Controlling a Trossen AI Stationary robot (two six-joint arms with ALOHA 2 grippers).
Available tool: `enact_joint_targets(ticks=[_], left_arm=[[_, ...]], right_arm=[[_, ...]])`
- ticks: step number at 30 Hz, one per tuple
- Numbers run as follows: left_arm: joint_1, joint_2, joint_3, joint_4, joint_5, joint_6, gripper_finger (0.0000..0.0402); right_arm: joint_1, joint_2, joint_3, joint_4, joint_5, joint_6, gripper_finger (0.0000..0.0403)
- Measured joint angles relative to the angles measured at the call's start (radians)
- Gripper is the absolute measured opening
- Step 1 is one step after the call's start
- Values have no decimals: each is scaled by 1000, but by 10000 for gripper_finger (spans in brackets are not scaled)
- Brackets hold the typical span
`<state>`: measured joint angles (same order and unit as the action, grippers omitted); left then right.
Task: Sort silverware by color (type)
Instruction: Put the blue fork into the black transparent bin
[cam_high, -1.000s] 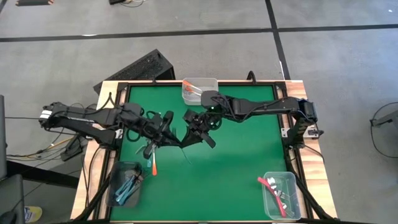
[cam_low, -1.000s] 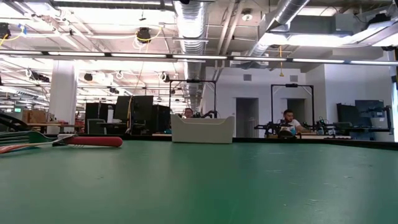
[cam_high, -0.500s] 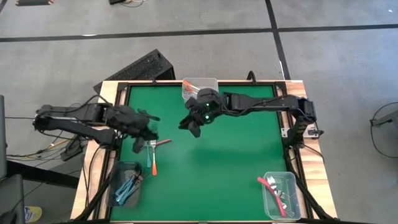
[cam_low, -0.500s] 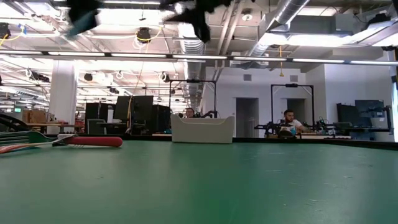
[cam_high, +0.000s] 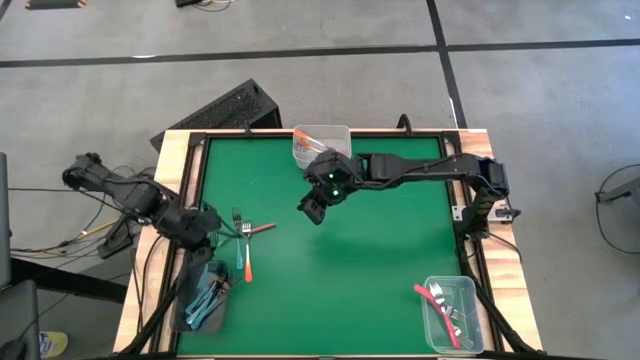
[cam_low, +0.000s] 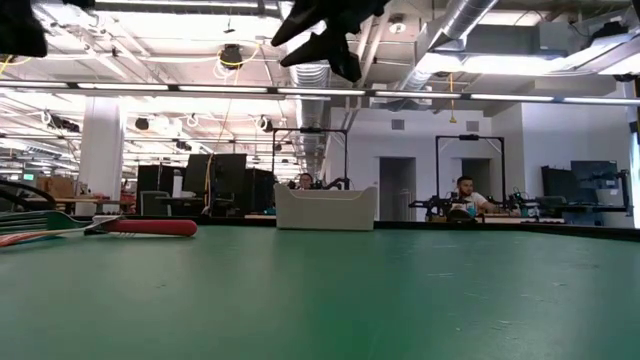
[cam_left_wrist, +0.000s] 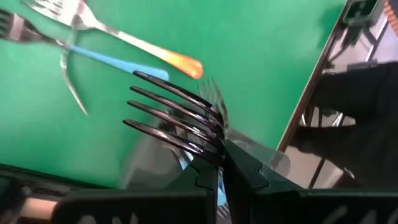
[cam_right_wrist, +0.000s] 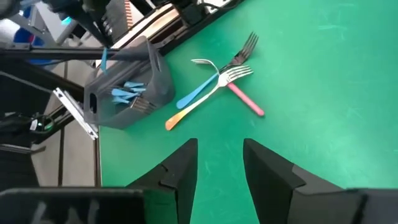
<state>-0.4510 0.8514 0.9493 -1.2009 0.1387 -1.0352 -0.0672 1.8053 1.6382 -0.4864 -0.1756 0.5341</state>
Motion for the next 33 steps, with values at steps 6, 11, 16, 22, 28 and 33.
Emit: enact_joint_targets(ticks=[6,11,16,22,28,33], left_arm=[[-112,2,-155,141,110,-161,1],[-171,1,-264,258,120,-286,30],[-191,-1,-284,283,117,-337,88],[-173,-4,-282,256,82,-320,143],[-34,-37,-221,193,-123,-201,151],[166,-85,-194,172,-238,-47,151]], right_arm=[[42,0,0,3,70,-8,152],[54,0,0,8,85,-8,152],[54,0,0,8,56,78,152],[54,-15,-1,-31,23,129,152],[48,-55,-2,-54,19,127,152],[12,-106,0,-54,17,112,152]])
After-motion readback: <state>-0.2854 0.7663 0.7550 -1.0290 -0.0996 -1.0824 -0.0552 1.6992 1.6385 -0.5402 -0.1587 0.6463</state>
